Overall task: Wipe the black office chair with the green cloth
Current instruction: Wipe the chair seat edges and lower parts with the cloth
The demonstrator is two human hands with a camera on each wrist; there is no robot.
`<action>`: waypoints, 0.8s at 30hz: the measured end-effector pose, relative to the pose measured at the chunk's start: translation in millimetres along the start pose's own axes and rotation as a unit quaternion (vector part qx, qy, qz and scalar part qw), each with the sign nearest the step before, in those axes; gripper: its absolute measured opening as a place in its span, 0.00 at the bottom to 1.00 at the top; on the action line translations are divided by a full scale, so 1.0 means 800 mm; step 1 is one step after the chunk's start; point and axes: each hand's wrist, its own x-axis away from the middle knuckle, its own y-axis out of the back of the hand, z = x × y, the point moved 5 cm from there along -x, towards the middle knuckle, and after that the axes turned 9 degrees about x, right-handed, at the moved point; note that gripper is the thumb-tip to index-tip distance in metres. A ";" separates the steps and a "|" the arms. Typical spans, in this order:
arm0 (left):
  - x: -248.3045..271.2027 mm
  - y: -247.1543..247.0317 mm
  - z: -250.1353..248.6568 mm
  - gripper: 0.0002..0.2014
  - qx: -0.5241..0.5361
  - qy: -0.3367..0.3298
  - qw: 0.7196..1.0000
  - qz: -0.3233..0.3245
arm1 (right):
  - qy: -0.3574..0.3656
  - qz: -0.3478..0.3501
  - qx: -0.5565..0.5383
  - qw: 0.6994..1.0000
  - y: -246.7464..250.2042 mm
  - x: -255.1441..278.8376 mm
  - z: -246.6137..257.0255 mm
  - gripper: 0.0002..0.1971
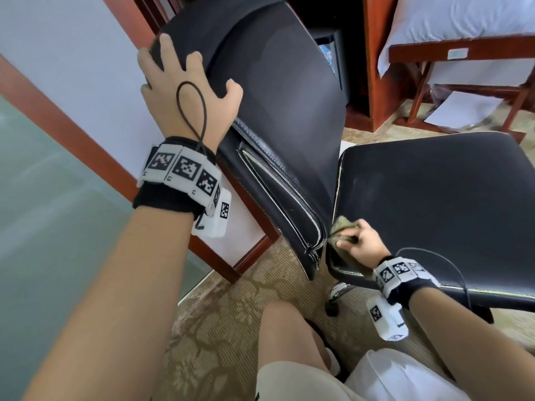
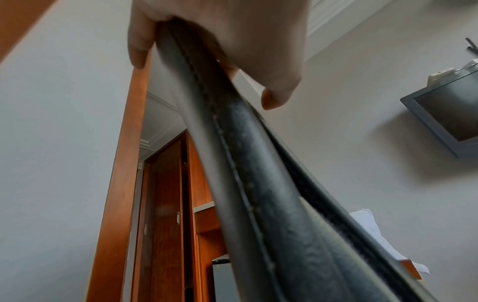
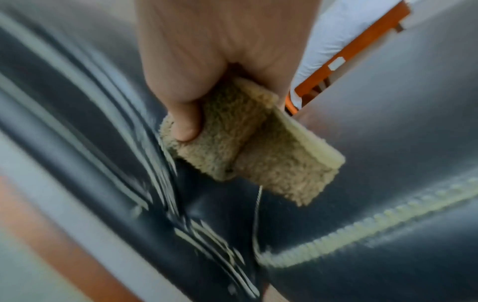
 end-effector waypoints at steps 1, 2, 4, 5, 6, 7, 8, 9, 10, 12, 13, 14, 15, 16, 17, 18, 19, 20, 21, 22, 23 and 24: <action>-0.001 0.000 -0.002 0.32 0.004 -0.002 1.000 0.004 | -0.027 -0.036 -0.019 0.999 0.015 -0.006 -0.001 0.12; -0.001 0.001 -0.002 0.32 0.008 -0.001 1.000 0.007 | -0.046 -0.070 -0.032 0.996 0.032 -0.010 0.001 0.14; 0.001 0.003 -0.002 0.32 0.016 0.002 1.000 0.013 | -0.053 -0.135 -0.047 0.988 0.067 -0.016 0.016 0.14; 0.001 0.005 -0.003 0.32 0.019 0.004 1.000 0.018 | -0.047 -0.166 -0.062 0.983 0.085 -0.017 0.030 0.13; 0.002 0.005 -0.003 0.31 0.023 0.004 0.999 0.025 | -0.037 -0.193 -0.085 0.977 0.103 -0.017 0.045 0.12; 0.002 0.006 -0.003 0.31 0.030 0.002 0.999 0.033 | -0.026 -0.218 -0.108 0.970 0.119 -0.018 0.064 0.12; 0.002 0.008 -0.003 0.30 0.040 -0.002 0.998 0.041 | -0.011 -0.235 -0.130 0.963 0.133 -0.019 0.086 0.12; 0.001 0.010 -0.003 0.29 0.053 -0.007 0.997 0.046 | 0.007 -0.242 -0.154 0.958 0.144 -0.021 0.109 0.12; 0.000 0.013 -0.001 0.27 0.068 -0.012 0.996 0.047 | 0.034 -0.245 -0.176 0.953 0.153 -0.022 0.134 0.13; -0.003 0.022 0.006 0.24 0.102 -0.019 0.994 0.042 | 0.091 -0.228 -0.213 0.946 0.166 -0.018 0.189 0.13; -0.006 0.026 0.011 0.22 0.124 -0.022 0.991 0.039 | 0.120 -0.212 -0.229 0.943 0.171 -0.013 0.217 0.13; -0.008 0.029 0.017 0.22 0.153 -0.025 0.987 0.038 | 0.150 -0.197 -0.238 0.939 0.175 -0.006 0.244 0.14; -0.010 0.033 0.023 0.23 0.189 -0.026 0.981 0.038 | 0.183 -0.182 -0.245 0.935 0.179 -0.001 0.268 0.15; -0.010 0.037 0.030 0.24 0.232 -0.023 0.972 0.041 | 0.209 -0.165 -0.247 0.932 0.182 0.005 0.291 0.15; -0.010 0.039 0.037 0.25 0.273 -0.015 0.961 0.049 | 0.228 -0.142 -0.251 0.930 0.183 0.009 0.311 0.15; -0.009 0.040 0.045 0.25 0.305 -0.004 0.951 0.056 | 0.241 -0.116 -0.254 0.930 0.185 0.012 0.331 0.17; -0.007 0.041 0.053 0.24 0.331 0.007 0.942 0.059 | 0.252 -0.091 -0.258 0.928 0.185 0.013 0.348 0.21; -0.004 0.041 0.060 0.24 0.353 0.019 0.934 0.059 | 0.263 -0.072 -0.257 0.927 0.185 0.015 0.362 0.23; -0.001 0.043 0.067 0.23 0.376 0.032 0.924 0.061 | 0.276 -0.055 -0.252 0.926 0.183 0.017 0.376 0.23; 0.002 0.043 0.073 0.21 0.400 0.050 0.913 0.067 | 0.290 -0.044 -0.240 0.926 0.181 0.020 0.388 0.24; 0.006 0.043 0.078 0.19 0.424 0.072 0.899 0.077 | 0.305 -0.041 -0.225 0.925 0.178 0.022 0.398 0.25; 0.008 0.042 0.083 0.18 0.447 0.091 0.885 0.087 | 0.320 -0.044 -0.212 0.922 0.175 0.025 0.407 0.26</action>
